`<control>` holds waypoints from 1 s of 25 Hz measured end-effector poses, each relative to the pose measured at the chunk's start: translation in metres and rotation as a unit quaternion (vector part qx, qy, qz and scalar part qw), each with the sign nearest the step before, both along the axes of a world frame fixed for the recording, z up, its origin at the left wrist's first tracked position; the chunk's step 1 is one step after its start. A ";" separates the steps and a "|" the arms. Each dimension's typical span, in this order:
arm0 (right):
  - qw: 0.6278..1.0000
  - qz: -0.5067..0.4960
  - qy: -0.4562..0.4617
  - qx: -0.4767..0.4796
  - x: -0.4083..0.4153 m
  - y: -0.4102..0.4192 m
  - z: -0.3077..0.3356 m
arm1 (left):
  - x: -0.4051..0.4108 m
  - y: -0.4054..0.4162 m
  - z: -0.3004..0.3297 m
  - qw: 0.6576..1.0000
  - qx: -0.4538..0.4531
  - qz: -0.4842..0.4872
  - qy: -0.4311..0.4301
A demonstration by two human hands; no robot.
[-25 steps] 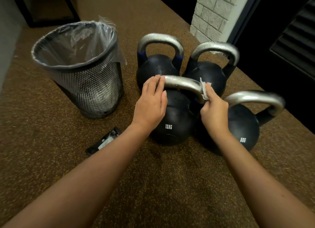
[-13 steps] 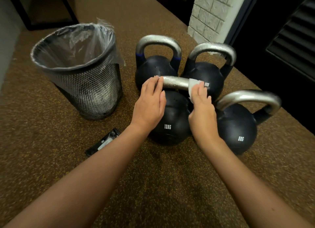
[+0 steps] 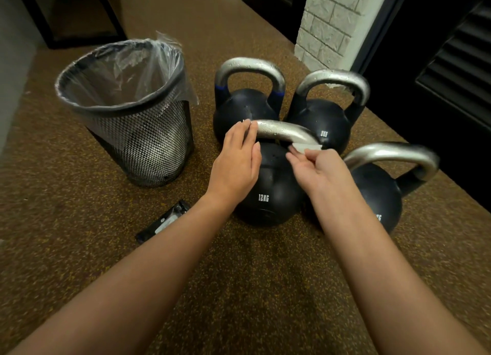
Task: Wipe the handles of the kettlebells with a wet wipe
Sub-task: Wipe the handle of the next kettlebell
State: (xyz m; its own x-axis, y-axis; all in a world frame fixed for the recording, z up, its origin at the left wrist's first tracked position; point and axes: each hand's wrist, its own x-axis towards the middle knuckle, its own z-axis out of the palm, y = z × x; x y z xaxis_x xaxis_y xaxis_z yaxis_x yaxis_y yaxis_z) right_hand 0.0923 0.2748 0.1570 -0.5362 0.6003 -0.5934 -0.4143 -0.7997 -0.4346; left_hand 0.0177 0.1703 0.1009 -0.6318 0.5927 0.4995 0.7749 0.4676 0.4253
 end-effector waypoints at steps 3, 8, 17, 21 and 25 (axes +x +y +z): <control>0.999 0.026 0.035 -0.025 -0.012 -0.015 0.003 | -0.001 -0.001 0.000 1.000 -0.004 0.000 -0.006; 0.997 0.041 0.053 -0.033 -0.005 -0.010 0.000 | -0.001 -0.001 -0.001 1.000 -0.007 -0.005 -0.009; 0.996 0.071 0.043 -0.023 -0.006 -0.012 0.000 | -0.002 0.000 -0.003 1.000 -0.001 -0.001 -0.009; 0.993 0.116 0.019 0.021 0.009 -0.003 0.014 | -0.002 0.000 -0.005 1.000 0.001 0.002 -0.007; 0.915 0.116 -0.153 0.354 0.017 0.009 0.030 | -0.001 0.000 -0.005 1.000 0.009 0.004 -0.012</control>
